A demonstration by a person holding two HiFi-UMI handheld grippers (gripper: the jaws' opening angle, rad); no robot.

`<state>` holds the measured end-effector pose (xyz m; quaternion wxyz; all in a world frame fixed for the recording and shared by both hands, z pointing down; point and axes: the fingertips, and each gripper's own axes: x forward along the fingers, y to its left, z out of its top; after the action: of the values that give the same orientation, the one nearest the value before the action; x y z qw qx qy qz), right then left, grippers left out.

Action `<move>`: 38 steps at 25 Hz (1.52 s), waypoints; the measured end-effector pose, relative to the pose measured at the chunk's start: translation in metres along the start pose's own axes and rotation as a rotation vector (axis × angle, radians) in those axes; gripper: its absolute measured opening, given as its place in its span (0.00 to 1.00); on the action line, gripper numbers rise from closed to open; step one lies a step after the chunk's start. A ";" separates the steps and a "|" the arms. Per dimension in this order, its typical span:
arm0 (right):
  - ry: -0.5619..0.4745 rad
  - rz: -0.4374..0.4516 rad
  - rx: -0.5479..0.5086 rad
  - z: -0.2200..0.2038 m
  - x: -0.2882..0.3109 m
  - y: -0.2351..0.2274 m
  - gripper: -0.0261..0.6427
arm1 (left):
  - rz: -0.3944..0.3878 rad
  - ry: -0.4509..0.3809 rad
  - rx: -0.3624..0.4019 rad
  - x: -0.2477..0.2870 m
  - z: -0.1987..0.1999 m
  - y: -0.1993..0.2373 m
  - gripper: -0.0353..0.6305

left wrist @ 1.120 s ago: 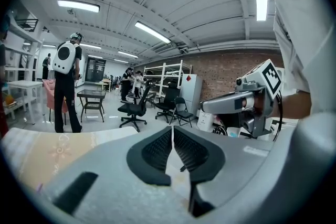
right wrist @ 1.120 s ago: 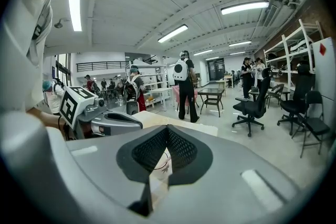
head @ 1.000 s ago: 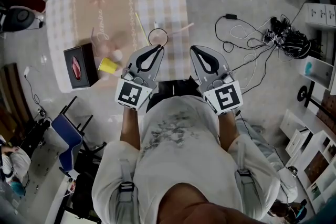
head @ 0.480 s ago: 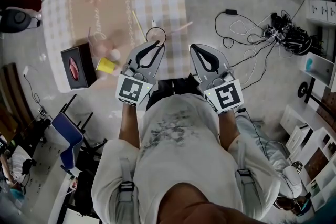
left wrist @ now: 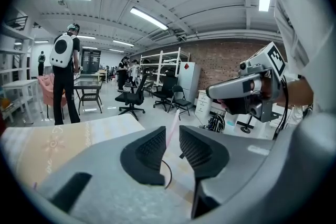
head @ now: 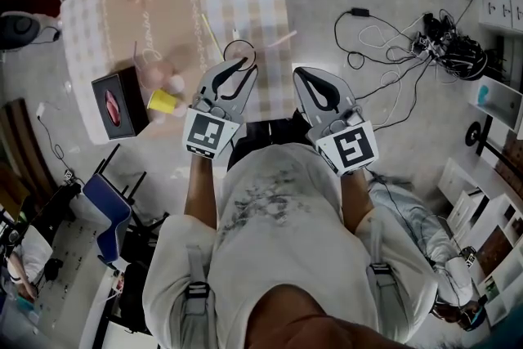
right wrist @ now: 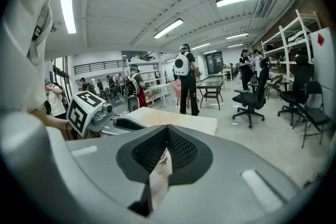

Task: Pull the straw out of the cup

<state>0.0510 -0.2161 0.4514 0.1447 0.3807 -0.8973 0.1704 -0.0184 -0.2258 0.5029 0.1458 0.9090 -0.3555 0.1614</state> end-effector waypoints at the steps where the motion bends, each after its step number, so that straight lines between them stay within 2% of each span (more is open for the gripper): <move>1: 0.000 0.002 0.003 -0.001 0.000 0.000 0.05 | 0.000 0.005 -0.004 0.001 -0.001 0.000 0.18; 19: 0.042 0.030 0.045 -0.031 0.007 0.000 0.05 | 0.005 0.089 0.012 0.024 -0.026 0.002 0.24; 38: 0.060 0.020 0.067 -0.037 0.006 -0.015 0.05 | 0.004 0.148 0.047 0.048 -0.037 0.007 0.30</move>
<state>0.0631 -0.2142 0.4904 0.1571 0.3709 -0.8901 0.2131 0.0033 -0.2451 0.5566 0.1500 0.8969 -0.3418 0.2370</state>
